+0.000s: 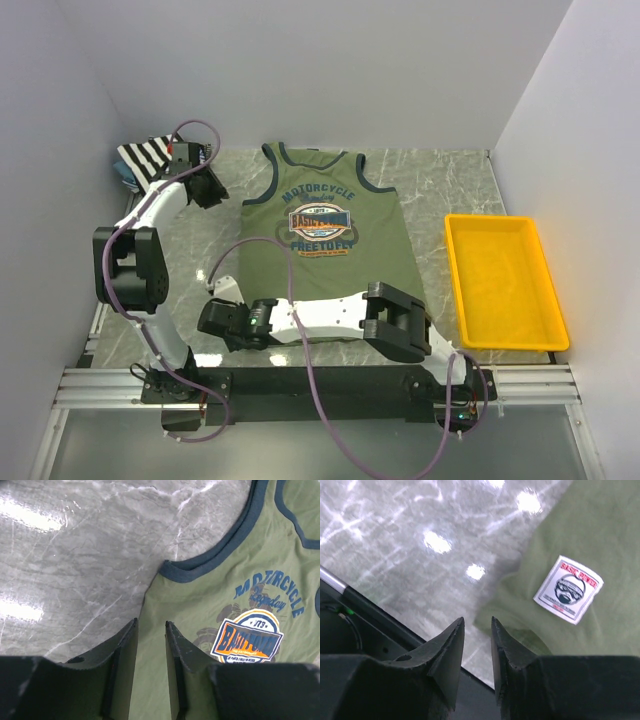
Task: Fold and stack the tank tops
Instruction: Flatten the tank top out
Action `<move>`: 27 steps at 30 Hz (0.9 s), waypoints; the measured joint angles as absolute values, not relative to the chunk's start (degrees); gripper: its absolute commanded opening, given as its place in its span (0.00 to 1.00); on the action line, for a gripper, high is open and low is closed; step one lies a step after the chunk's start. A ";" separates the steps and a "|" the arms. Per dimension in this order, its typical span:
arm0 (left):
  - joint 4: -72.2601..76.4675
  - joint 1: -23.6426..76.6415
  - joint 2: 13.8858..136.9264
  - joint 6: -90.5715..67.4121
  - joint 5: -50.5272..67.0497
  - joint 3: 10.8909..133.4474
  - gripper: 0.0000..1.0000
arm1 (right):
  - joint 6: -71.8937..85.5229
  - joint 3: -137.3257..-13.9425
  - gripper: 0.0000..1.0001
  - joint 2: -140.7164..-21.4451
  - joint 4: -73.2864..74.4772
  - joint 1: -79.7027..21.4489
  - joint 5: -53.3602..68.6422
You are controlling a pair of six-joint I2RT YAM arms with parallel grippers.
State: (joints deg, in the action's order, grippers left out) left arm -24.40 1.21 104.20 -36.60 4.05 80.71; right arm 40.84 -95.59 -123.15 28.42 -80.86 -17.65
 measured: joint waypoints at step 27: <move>-23.68 0.40 104.22 -36.03 7.84 80.71 0.35 | 41.98 -100.18 0.00 -128.25 33.63 -81.47 -18.15</move>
